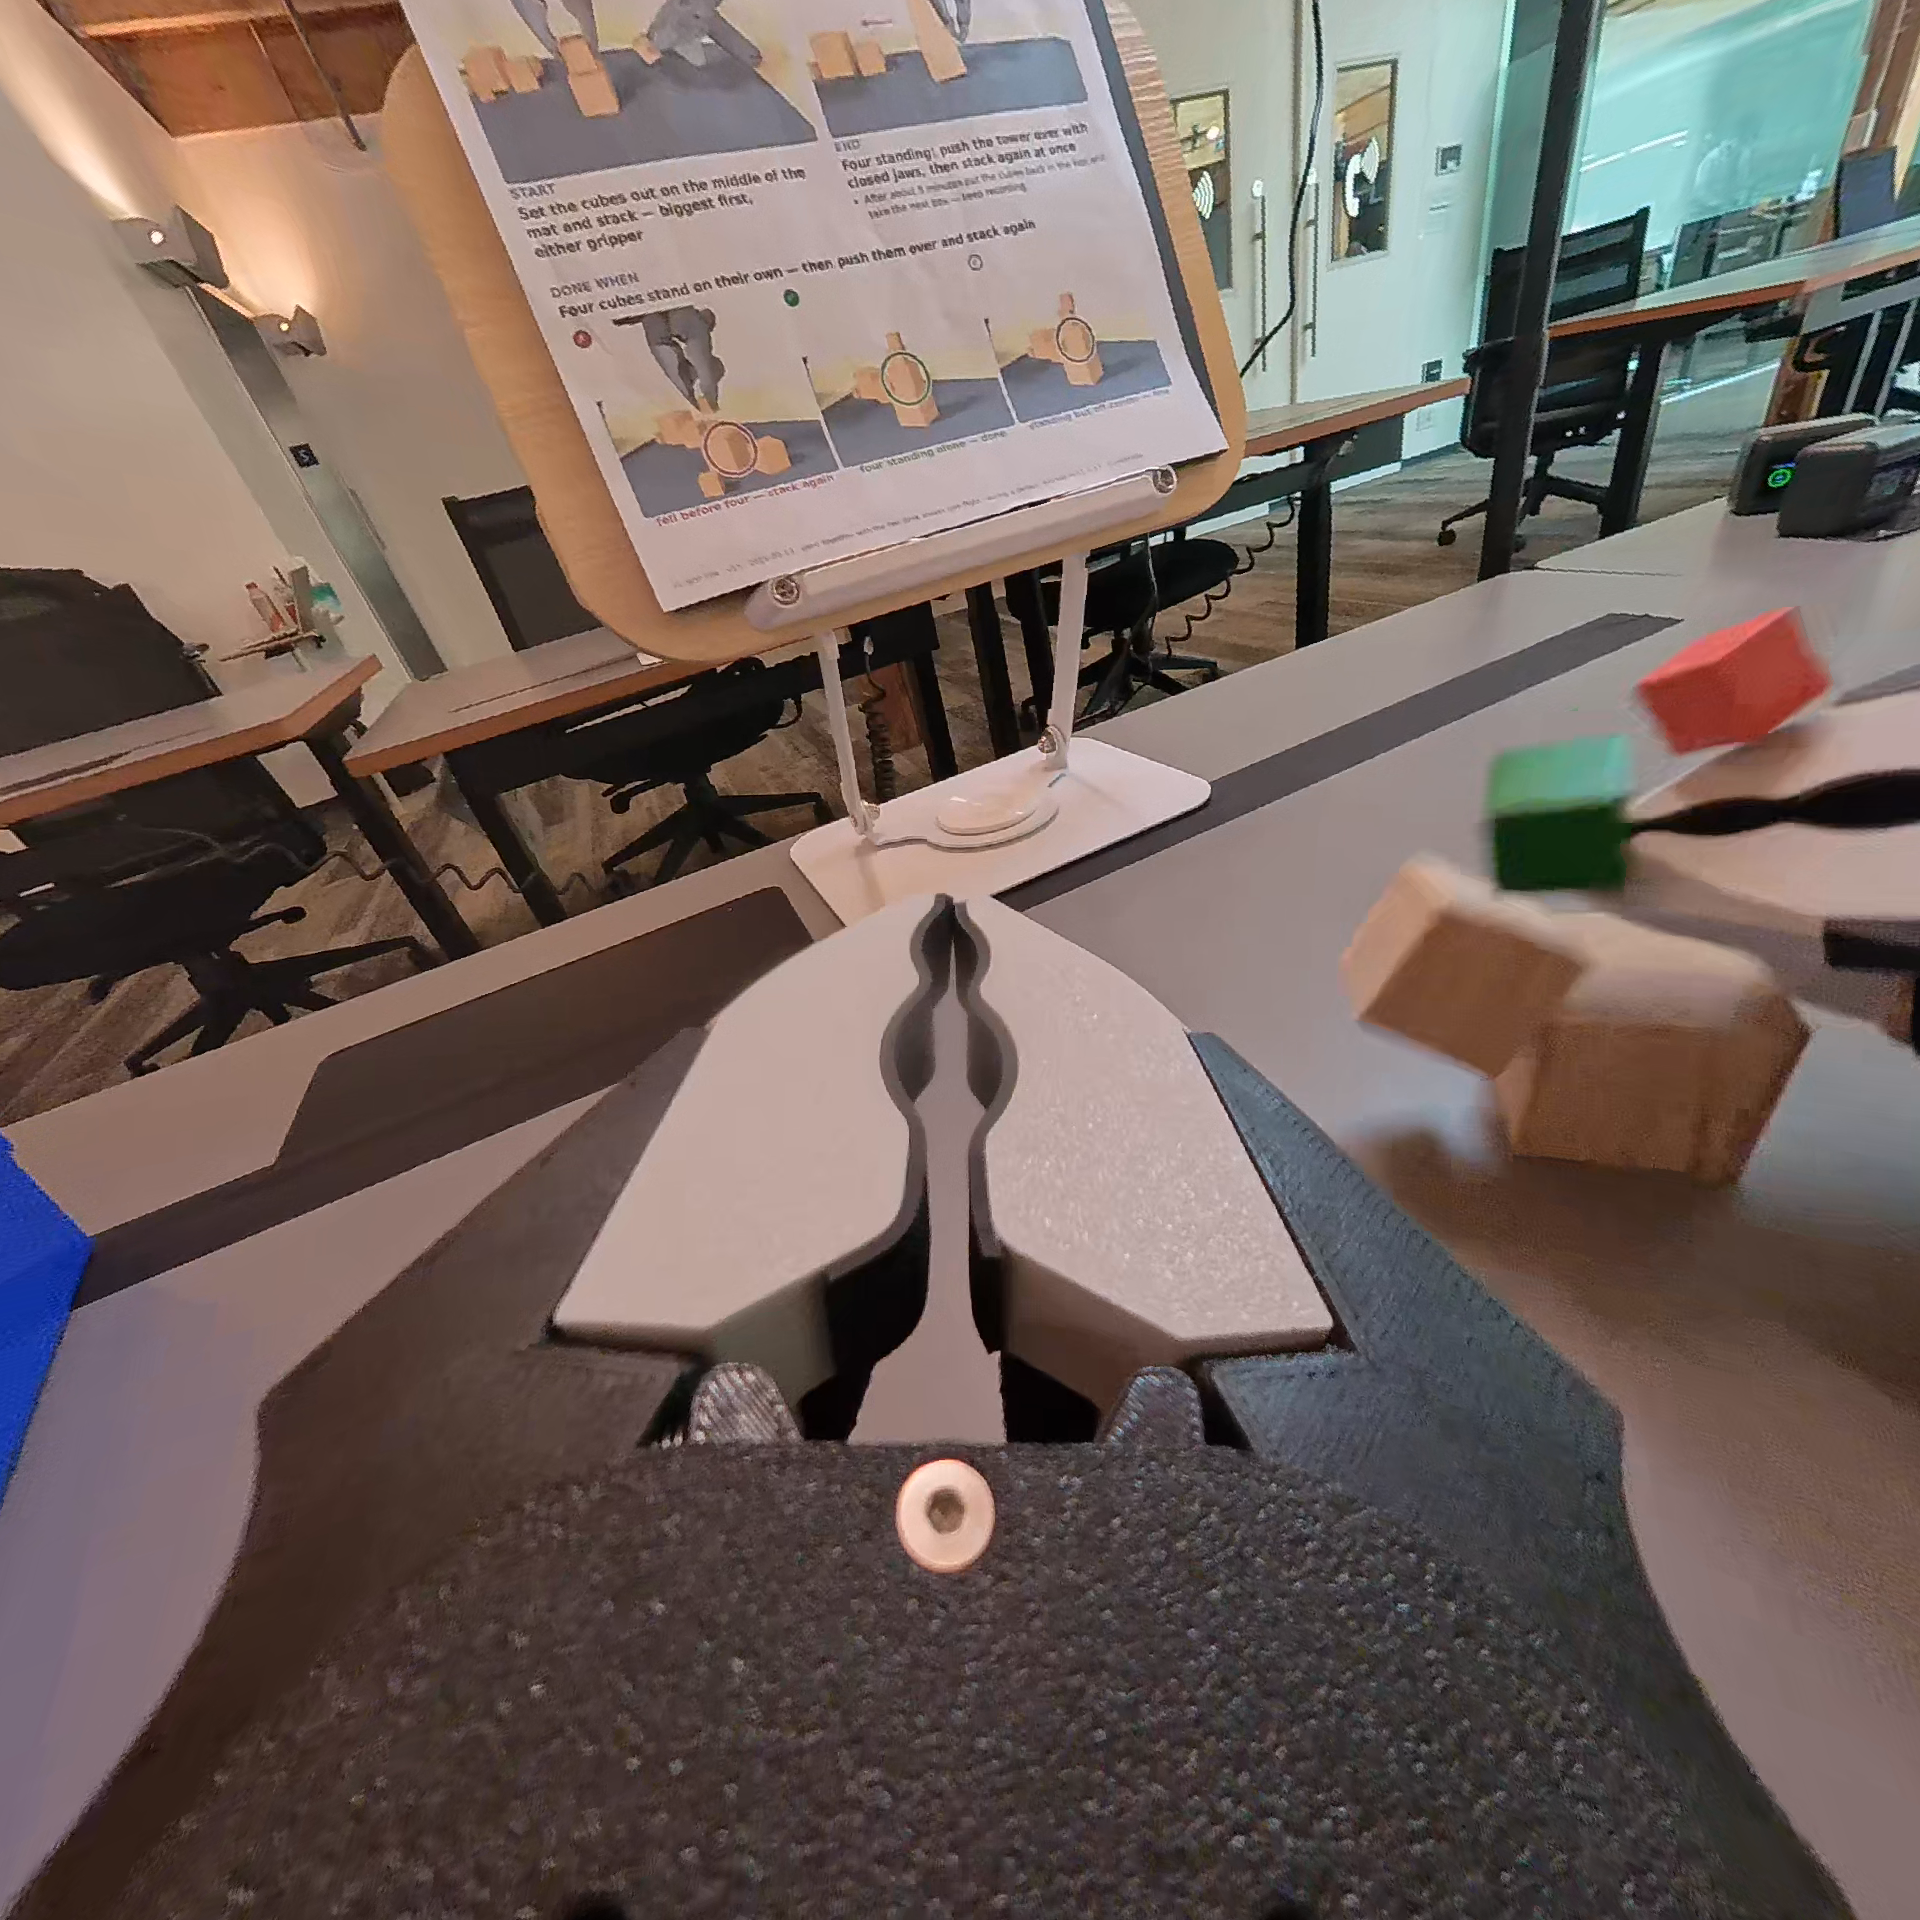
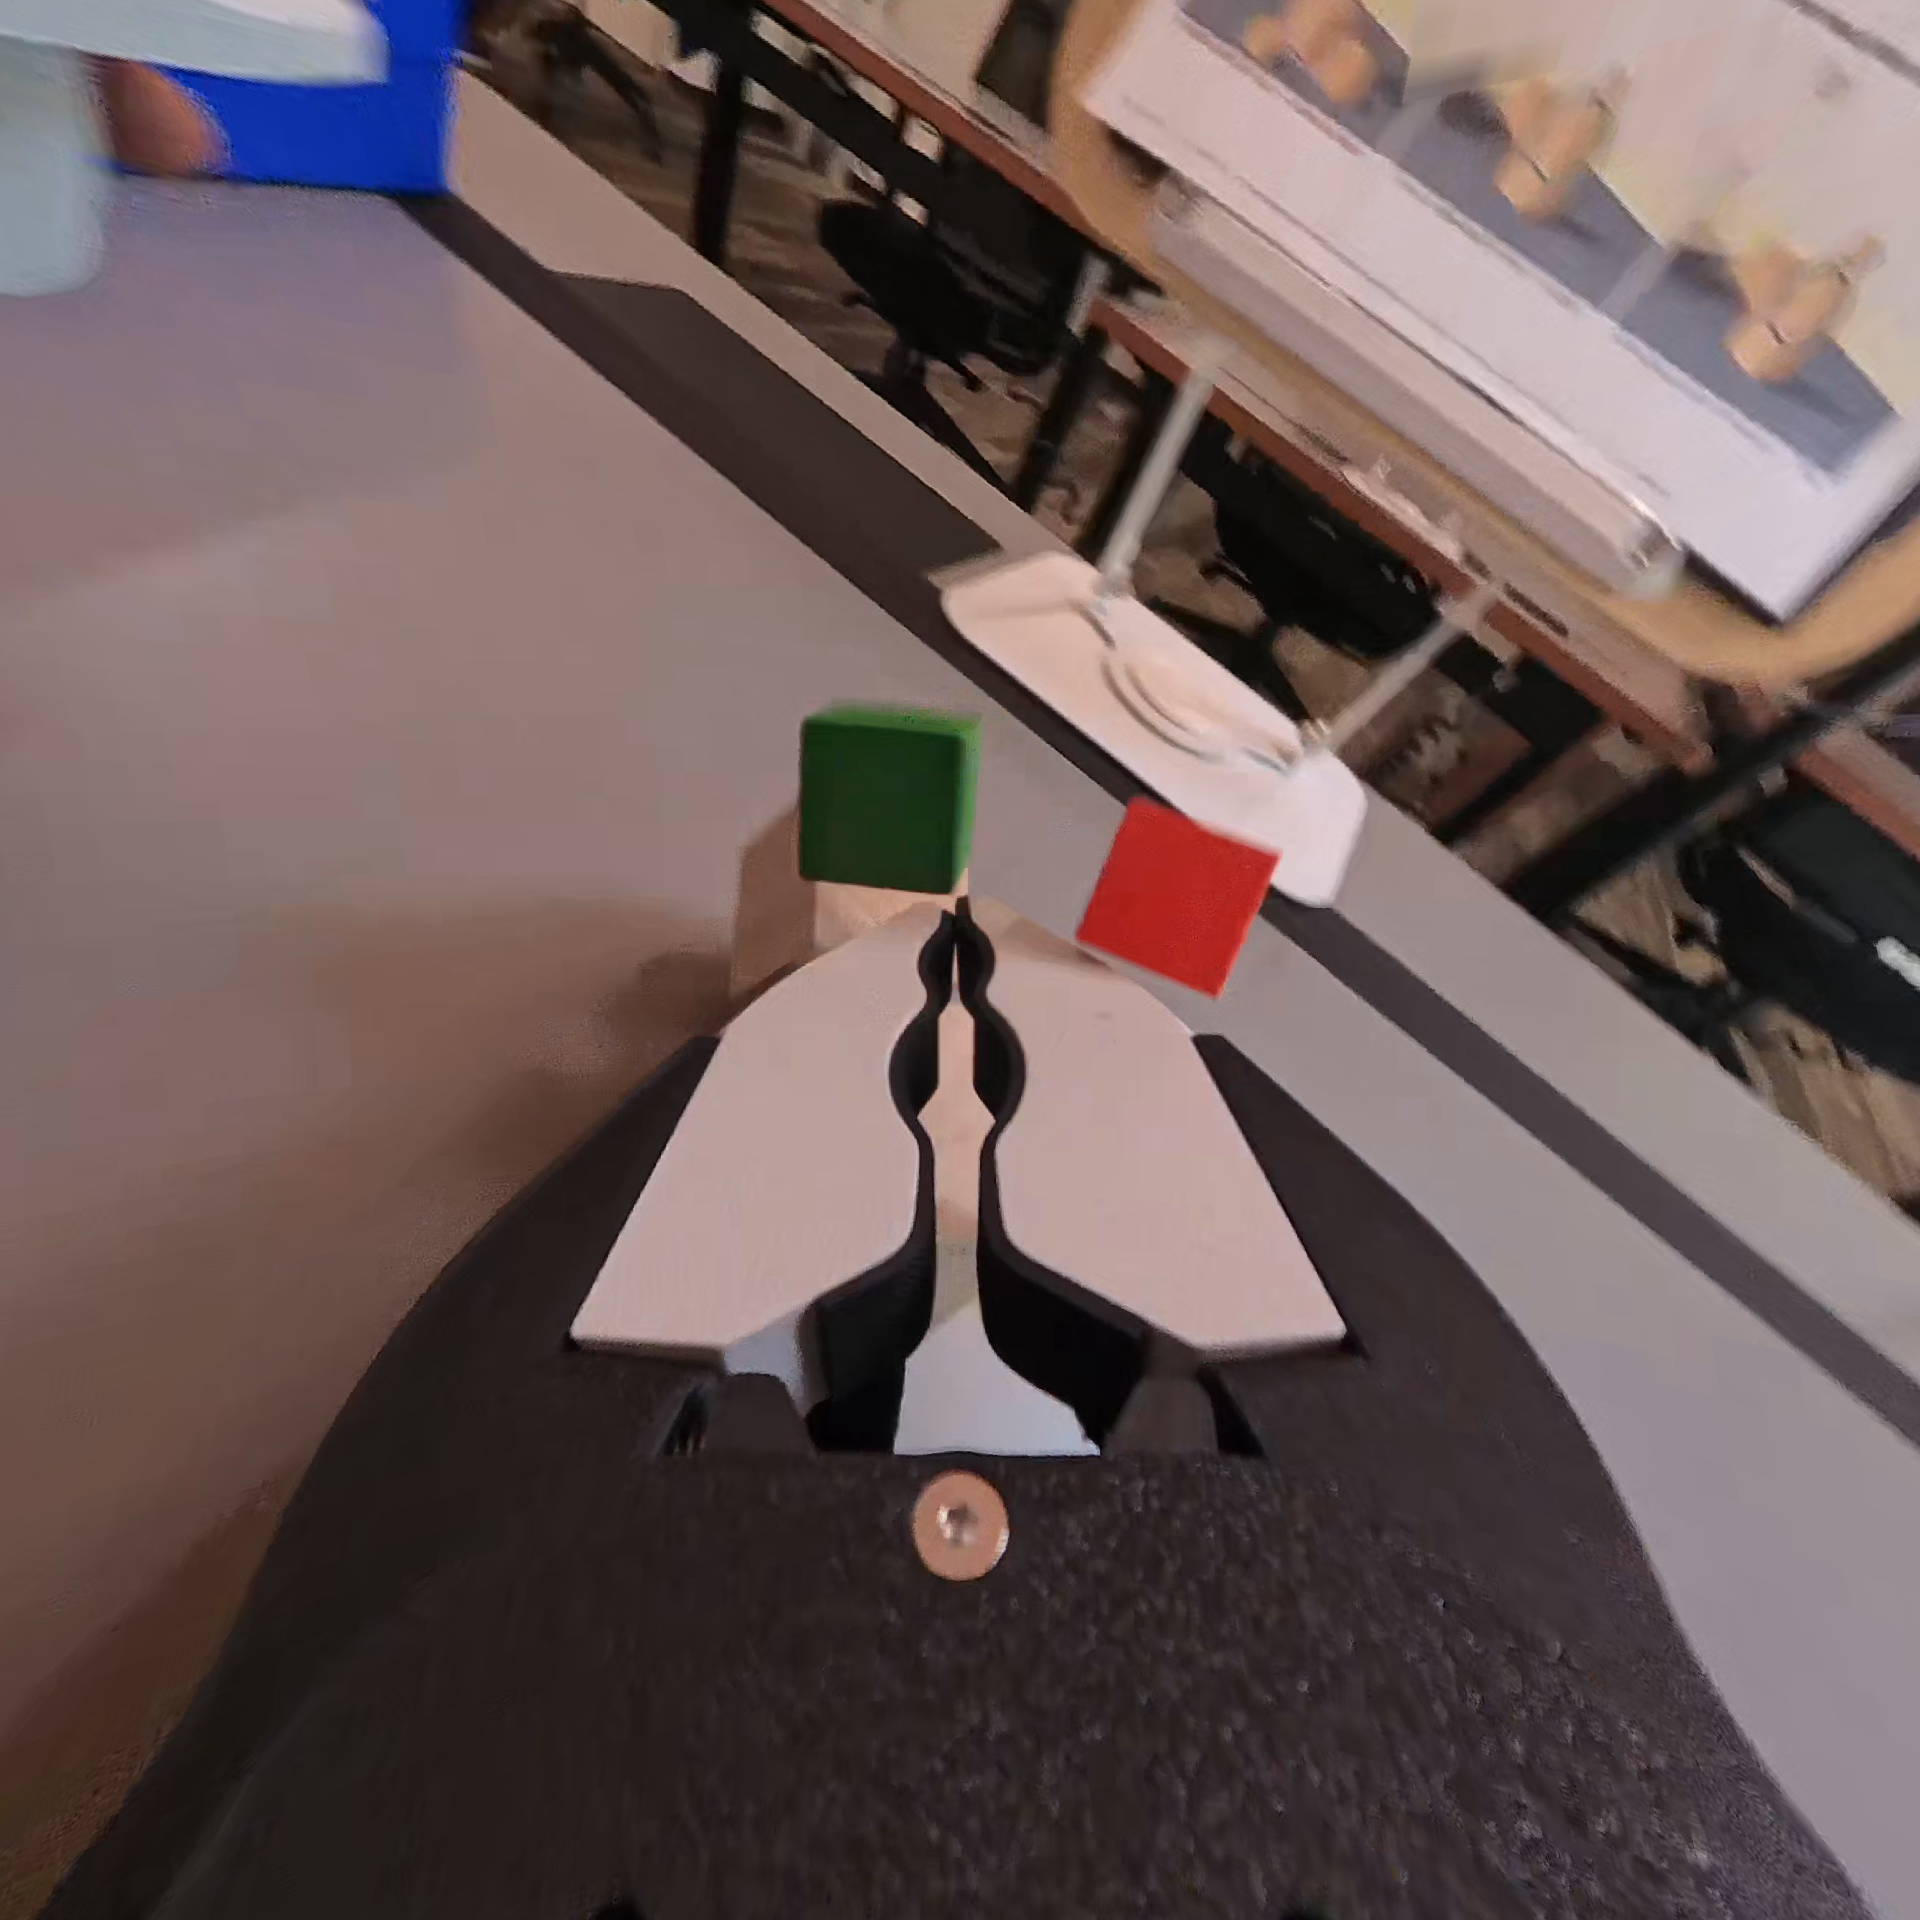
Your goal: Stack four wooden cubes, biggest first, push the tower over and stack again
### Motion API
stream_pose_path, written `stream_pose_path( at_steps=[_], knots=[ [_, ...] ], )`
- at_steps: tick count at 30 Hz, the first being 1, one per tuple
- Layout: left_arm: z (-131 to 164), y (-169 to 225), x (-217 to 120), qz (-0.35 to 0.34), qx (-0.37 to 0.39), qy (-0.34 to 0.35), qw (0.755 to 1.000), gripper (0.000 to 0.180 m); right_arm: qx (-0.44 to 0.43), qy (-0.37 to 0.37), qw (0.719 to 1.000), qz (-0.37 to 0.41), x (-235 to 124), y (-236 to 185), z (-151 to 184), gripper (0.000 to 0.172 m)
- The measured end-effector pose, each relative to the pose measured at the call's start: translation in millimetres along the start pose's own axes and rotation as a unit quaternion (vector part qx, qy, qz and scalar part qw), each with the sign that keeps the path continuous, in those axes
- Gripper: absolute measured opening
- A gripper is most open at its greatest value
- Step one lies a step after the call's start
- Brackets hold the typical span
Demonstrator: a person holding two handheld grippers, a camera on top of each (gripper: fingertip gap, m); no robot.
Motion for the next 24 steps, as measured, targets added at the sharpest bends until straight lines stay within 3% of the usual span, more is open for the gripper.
stream_pose_path(
  at_steps=[4, 8, 19, 24],
  knots=[
    [0.2, -1.8, -0.8, -0.006, -0.003, 0.001, 1.0, 0.0, -0.079, 0.061, 0.993, -0.056, -4.2, -35.4, -15.9, 0.0],
    [2.2, -0.2, 1.3, -0.001, -0.004, -0.003, 1.0, 0.0, -0.098, 0.113, 0.987, -0.064, -21.1, -32.3, -19.5, 0.0],
    [9.4, 5.9, 4.2, -0.006, 0.007, -0.017, 1.0, 0.0, 0.095, 0.096, 0.99, 0.035, -47.9, 99.6, 0.2, 0.0],
    [10.0, 9.7, 4.8, -0.005, 0.015, -0.014, 1.0, 0.0, 0.164, 0.087, 0.981, 0.057, -52.0, 124.0, 28.2, 0.0]
  ],
)
Point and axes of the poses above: each gripper's, where its closed fingertips meet, x out along the fingers, z out of its underside, y = z × x across the jaws, the point moved 9 cm from there along -x, back along the fingers, and after that the axes turned 8 degrees about z, right-handed, at the moved point
